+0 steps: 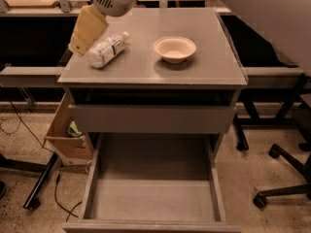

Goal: Place blue plastic bottle into middle drawer

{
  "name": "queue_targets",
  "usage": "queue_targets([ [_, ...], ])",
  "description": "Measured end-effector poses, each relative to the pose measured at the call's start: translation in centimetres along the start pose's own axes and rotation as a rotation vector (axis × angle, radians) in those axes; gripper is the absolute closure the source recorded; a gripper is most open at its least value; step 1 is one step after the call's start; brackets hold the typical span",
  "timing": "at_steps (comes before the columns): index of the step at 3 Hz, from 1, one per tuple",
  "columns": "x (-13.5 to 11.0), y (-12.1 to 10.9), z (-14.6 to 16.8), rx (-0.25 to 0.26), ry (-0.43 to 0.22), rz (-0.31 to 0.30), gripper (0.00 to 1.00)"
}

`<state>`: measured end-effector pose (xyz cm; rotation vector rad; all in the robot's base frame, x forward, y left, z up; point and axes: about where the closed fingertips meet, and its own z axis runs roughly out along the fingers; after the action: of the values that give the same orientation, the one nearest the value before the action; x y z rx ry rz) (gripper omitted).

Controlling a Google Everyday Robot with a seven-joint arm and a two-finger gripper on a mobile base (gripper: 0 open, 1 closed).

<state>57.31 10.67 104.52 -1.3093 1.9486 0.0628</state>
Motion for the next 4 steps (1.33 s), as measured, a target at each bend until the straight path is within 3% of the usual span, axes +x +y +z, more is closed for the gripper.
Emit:
queue_targets([
  [1, 0.0, 0.0, 0.0, 0.0, 0.0, 0.0, 0.0],
  [2, 0.0, -0.2, 1.3, -0.024, 0.03, 0.064, 0.0],
  [3, 0.8, -1.2, 5.2, -0.094, 0.108, 0.24, 0.0],
  [4, 2.1, -2.7, 11.0, -0.153, 0.26, 0.458, 0.0],
])
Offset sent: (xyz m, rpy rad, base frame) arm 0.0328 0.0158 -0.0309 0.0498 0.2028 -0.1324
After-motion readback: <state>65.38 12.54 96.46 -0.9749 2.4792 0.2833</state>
